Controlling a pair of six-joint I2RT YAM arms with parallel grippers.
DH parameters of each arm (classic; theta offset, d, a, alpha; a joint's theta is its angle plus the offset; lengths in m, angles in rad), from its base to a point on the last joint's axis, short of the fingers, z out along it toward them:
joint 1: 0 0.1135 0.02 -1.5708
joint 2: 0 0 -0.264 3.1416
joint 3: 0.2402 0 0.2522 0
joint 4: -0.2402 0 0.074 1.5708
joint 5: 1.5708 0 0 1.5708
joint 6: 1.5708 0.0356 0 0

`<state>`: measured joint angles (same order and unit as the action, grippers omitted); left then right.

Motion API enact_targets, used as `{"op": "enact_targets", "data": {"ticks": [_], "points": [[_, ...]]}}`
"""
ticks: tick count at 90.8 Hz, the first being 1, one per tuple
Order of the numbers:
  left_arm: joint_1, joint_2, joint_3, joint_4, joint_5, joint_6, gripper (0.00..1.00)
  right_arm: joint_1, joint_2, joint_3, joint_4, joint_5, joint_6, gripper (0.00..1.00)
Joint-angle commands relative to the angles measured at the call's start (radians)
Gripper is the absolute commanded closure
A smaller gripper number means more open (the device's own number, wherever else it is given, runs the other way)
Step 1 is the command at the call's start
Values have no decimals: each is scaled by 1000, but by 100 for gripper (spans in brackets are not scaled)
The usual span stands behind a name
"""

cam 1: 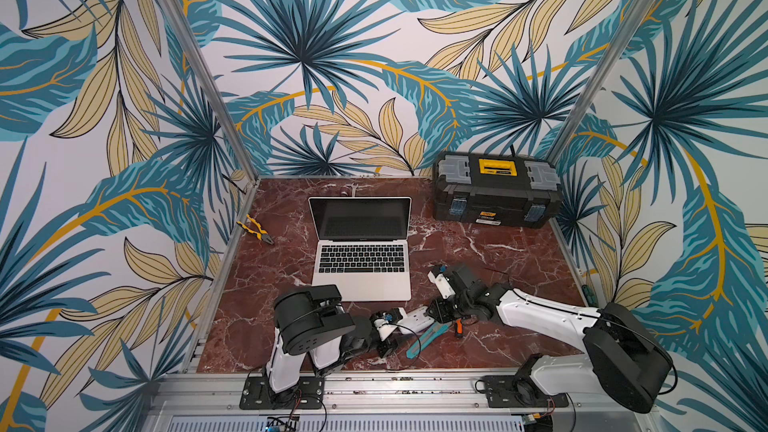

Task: Remove the wireless mouse receiver from the laptop
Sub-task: Insert the USB plug into the mouse, then pick up the mouse from the center of the board.

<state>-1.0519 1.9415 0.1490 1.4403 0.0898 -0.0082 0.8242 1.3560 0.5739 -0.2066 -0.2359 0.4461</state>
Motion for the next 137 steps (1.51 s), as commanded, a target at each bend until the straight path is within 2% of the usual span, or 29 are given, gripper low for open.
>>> {"op": "enact_targets", "data": {"ticks": [1,46,70,82,97,110,122,137], "points": [[0,17,4,-61,7,17,46,9,70,-38,-30,14,14,74],[0,14,12,-88,-5,19,48,9,162,26,-108,-51,-26,74],[0,13,13,-92,-14,20,48,9,189,56,-153,-24,-38,76],[0,13,13,-92,-12,19,48,8,133,63,-140,-24,-37,73],[0,11,11,-88,-11,19,48,3,26,121,-138,8,-60,58],[0,1,-7,-54,-23,8,48,-4,-67,147,-130,70,-105,49],[0,-36,-27,-37,-30,-10,50,-3,-145,131,-111,137,-132,46],[0,-119,-44,-49,-33,-50,52,-5,-229,92,-68,152,-183,44]]}}
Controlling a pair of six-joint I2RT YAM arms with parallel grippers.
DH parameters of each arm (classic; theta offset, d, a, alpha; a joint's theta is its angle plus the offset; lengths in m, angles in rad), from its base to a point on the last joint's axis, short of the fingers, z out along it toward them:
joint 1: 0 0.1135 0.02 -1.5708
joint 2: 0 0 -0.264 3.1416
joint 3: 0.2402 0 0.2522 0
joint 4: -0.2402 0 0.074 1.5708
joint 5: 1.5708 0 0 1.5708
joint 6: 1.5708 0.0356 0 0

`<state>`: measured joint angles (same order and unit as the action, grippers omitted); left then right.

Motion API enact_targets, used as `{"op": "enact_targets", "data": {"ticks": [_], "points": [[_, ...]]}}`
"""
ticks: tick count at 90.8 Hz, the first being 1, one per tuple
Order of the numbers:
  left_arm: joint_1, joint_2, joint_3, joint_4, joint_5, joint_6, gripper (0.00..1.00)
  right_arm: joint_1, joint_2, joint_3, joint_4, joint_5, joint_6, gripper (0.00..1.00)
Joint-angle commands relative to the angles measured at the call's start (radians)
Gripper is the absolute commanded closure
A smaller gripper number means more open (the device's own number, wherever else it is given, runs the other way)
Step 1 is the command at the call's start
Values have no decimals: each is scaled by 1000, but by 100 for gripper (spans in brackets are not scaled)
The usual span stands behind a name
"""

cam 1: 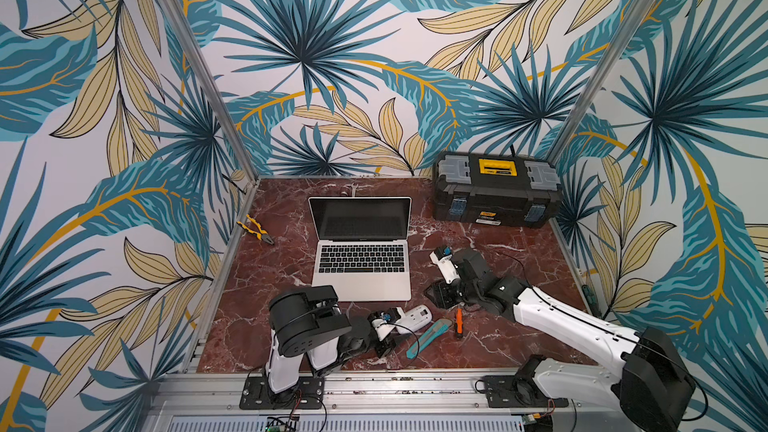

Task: Remove the wireless mouse receiver from the laptop
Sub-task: Pick up the mouse from the center of the board.

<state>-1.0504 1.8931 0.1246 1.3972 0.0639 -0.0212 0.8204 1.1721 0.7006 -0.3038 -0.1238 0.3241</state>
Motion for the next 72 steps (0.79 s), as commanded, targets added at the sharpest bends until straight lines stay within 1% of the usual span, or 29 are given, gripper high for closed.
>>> {"op": "enact_targets", "data": {"ticks": [1,9,13,17,21,28,32,40,57,66,69,72], "points": [[-2,-78,-21,-6,-6,-39,52,0,-50,-37,31,39,-67,44],[-1,-175,-36,-41,-20,-61,52,0,-98,-49,52,18,-107,44],[4,-233,-35,-103,-18,-73,52,0,-119,-59,66,9,-132,44],[13,-326,-21,-205,-10,-82,52,0,-141,-68,83,-8,-160,43],[22,-411,17,-370,3,-88,53,0,-160,-72,100,-32,-188,43],[29,-573,126,-767,9,-78,55,1,-192,-69,115,-74,-251,42],[30,-627,170,-903,13,-69,56,2,-206,-59,116,-98,-294,41],[33,-695,174,-955,23,-65,56,3,-250,-44,111,-123,-393,40],[35,-741,188,-1030,61,-80,57,3,-378,-28,112,-161,-577,36],[35,-797,188,-1071,72,-99,57,3,-462,-44,103,-223,-674,31],[35,-818,190,-1086,72,-106,57,3,-486,-51,87,-242,-700,27],[35,-839,191,-1099,74,-113,57,3,-503,-57,67,-272,-739,26]]}}
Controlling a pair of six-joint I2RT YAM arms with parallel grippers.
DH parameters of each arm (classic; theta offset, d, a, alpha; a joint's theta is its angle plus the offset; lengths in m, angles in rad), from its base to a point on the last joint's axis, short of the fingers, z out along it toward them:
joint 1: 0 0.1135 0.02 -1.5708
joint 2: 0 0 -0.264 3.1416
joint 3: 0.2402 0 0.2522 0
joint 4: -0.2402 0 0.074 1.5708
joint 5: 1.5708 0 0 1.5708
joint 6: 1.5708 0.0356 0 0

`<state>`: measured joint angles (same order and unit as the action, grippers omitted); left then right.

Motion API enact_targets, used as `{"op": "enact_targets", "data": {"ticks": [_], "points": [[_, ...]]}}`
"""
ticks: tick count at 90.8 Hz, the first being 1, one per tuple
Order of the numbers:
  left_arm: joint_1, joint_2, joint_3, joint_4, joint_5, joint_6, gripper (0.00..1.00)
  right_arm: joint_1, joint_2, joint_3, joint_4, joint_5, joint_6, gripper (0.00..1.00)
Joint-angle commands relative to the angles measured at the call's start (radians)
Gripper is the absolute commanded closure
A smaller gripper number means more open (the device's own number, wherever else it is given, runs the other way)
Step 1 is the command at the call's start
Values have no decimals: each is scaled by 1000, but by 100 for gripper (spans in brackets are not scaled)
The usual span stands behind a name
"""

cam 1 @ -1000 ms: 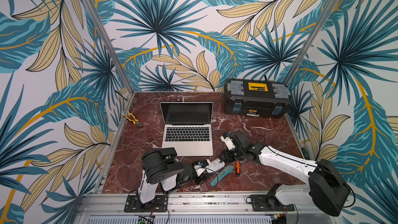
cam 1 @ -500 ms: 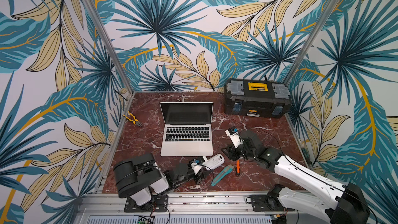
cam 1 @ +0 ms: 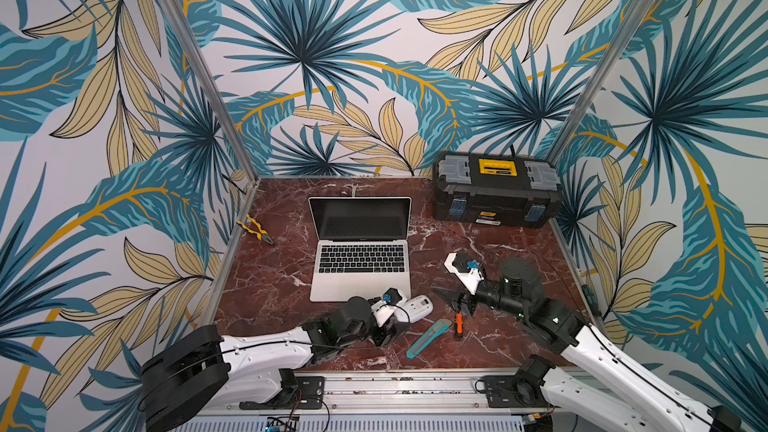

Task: Remove the wireless mouse receiver from the laptop
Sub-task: Pick up the mouse from the center of the board.

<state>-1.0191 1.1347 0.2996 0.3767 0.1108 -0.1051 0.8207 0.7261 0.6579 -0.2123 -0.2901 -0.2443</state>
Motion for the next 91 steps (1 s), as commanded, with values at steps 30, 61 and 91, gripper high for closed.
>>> {"op": "enact_targets", "data": {"ticks": [30,61,91], "points": [[5,-265,6,-190,38,-73,56,33,-55,-19,-267,-122,-464,24],[11,-308,30,-210,85,-136,56,100,-81,-129,-57,-83,-628,25],[13,-315,56,-216,91,-155,56,176,29,-134,-24,-5,-688,26]]}}
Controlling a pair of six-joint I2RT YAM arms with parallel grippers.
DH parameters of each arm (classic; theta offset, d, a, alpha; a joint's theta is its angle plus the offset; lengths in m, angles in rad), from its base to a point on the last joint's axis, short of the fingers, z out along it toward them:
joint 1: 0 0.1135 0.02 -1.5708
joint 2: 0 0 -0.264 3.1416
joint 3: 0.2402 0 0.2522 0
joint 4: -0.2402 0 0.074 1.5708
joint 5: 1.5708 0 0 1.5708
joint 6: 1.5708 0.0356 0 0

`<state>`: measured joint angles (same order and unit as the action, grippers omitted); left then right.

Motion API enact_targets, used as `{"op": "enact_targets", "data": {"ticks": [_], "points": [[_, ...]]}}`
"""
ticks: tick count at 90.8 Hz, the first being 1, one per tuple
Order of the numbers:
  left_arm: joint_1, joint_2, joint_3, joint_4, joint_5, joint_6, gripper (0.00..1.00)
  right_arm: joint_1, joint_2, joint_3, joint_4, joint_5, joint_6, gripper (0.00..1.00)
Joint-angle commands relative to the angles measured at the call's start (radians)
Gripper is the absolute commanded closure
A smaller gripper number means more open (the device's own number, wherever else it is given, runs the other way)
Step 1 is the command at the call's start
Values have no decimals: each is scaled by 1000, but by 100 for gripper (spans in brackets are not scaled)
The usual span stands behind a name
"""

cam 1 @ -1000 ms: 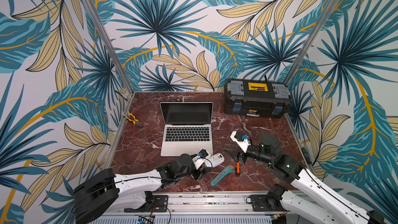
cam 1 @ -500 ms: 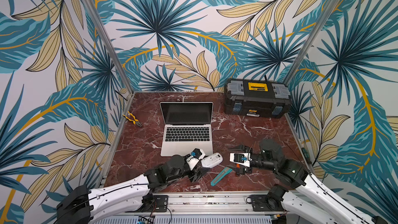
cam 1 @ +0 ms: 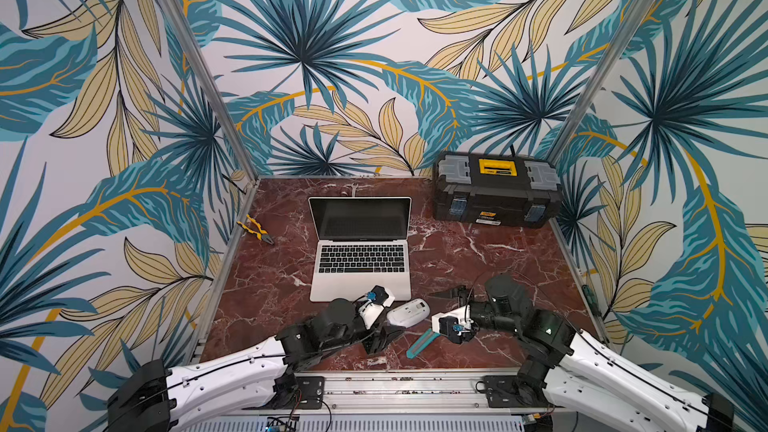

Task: Remove the wireless mouse receiver from the laptop
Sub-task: Pick up the mouse from the center of the board.

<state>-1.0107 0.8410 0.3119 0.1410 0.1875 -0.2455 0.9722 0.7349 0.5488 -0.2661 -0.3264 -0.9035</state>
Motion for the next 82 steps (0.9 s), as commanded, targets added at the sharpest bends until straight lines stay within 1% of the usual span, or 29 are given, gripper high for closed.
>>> {"op": "enact_targets", "data": {"ticks": [1,20,36,44,57,64,82], "points": [[4,-21,45,20,14,-16,56,27,24,-24,31,33,-28,26],[4,-21,58,26,26,-28,56,76,81,-32,49,69,-25,27],[4,-22,64,41,39,-40,56,112,83,-74,202,145,-7,30],[4,-22,71,37,47,-45,56,123,94,-83,244,181,-11,34],[4,-24,78,38,59,-52,56,134,107,-87,284,195,-18,42],[4,-22,75,50,58,-56,56,137,112,-84,293,197,-19,49],[5,-23,76,50,61,-63,55,141,118,-89,295,182,-17,61]]}}
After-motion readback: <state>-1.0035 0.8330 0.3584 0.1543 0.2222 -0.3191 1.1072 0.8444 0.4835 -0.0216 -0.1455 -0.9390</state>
